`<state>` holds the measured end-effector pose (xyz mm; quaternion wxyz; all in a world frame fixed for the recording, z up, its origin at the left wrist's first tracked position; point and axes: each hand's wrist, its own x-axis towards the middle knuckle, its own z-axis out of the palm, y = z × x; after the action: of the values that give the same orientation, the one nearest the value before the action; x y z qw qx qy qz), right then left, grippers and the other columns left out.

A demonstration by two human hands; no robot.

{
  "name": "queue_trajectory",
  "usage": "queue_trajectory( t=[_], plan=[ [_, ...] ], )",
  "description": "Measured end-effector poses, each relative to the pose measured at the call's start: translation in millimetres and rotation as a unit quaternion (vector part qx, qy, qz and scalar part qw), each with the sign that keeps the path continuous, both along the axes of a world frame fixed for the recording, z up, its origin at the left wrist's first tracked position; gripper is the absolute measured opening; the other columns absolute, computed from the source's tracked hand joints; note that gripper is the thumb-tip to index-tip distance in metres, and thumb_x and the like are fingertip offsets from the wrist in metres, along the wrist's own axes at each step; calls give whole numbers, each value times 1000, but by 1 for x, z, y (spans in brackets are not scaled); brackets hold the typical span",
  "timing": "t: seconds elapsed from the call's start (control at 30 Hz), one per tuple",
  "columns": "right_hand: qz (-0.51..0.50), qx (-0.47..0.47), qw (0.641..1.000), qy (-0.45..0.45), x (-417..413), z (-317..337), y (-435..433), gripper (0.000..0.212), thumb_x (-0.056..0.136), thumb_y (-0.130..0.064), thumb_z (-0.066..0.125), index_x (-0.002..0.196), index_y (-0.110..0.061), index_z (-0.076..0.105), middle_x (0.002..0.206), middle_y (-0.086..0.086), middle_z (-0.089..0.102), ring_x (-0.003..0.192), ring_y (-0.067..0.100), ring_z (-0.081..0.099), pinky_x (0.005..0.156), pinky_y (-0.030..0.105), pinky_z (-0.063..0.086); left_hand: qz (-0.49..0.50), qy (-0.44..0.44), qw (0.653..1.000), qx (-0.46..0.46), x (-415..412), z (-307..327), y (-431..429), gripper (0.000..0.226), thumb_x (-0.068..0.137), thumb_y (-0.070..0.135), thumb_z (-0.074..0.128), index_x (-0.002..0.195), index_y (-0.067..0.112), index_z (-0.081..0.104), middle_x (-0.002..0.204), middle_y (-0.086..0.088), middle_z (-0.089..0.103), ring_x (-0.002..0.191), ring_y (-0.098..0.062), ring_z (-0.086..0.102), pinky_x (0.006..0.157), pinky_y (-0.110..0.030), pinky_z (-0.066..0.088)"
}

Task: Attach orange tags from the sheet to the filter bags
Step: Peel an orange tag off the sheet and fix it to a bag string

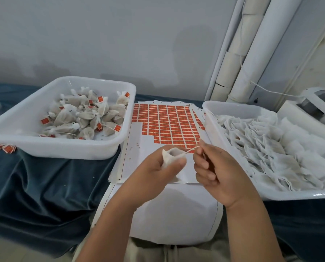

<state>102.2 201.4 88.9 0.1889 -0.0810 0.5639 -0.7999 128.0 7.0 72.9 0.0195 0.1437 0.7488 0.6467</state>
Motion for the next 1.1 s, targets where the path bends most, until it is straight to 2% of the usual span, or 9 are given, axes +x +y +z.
queue_trajectory(
  t=[0.1,0.23,0.37,0.43,0.57,0.7,0.83,1.0,1.1],
  plan=[
    [53,-79,995,-43,-2,-4,1,26,103,-32,59,85,-16,67,65,-1,49,40,4,39,38,15,37,28,6,1000,-1,1,0,2,25,103,52,49,90,38,65,91,21,68,91,-1,65,81,-22,49],
    [86,-59,993,-63,0,-8,3,29,97,-29,62,71,-18,54,54,-4,40,36,3,32,36,16,30,6,-4,1000,29,3,-2,-1,27,103,51,47,94,35,67,106,21,69,105,0,64,85,-23,50],
    [123,-188,971,-78,1,-7,5,32,88,-21,77,68,-18,53,48,-6,41,34,5,26,34,16,28,4,42,999,1,5,0,2,27,98,53,52,80,38,63,84,25,68,84,1,65,69,-8,48],
    [143,-258,952,-85,1,-4,8,30,90,-18,74,67,-17,55,49,-7,37,36,6,23,36,16,27,8,49,998,-26,3,-3,-1,33,99,52,46,72,36,56,72,24,62,70,2,59,63,-9,45],
    [134,-260,955,-58,6,-1,7,30,91,-19,74,68,-17,56,49,-7,41,37,6,24,36,16,29,-12,43,997,-58,1,-8,-11,34,99,56,43,76,34,55,72,21,60,69,1,55,65,-13,47],
    [89,-203,975,-12,8,5,7,27,91,-25,73,70,-19,58,53,-7,49,36,4,33,37,15,34,-85,27,992,-89,5,-9,-15,30,102,53,49,94,28,63,77,22,60,71,-1,57,67,-16,48],
    [34,-173,984,6,7,5,9,29,100,-28,56,73,-19,62,57,-6,50,38,3,40,39,15,39,-126,29,984,-123,9,-9,-21,20,105,43,53,91,41,68,79,17,63,75,-3,58,71,-17,46],
    [-36,-38,998,43,6,-6,3,29,107,-30,53,88,-16,69,68,1,52,46,8,41,43,19,37,-98,41,993,-46,12,-7,-15,26,108,35,51,97,44,73,83,12,66,77,-4,59,72,-17,47],
    [-68,91,992,60,12,-12,-6,28,101,-37,56,90,-18,73,71,5,56,53,11,45,50,22,38,-62,59,996,5,11,-8,-8,23,107,35,53,109,34,76,104,9,68,89,-14,65,80,-24,54]
  ],
)
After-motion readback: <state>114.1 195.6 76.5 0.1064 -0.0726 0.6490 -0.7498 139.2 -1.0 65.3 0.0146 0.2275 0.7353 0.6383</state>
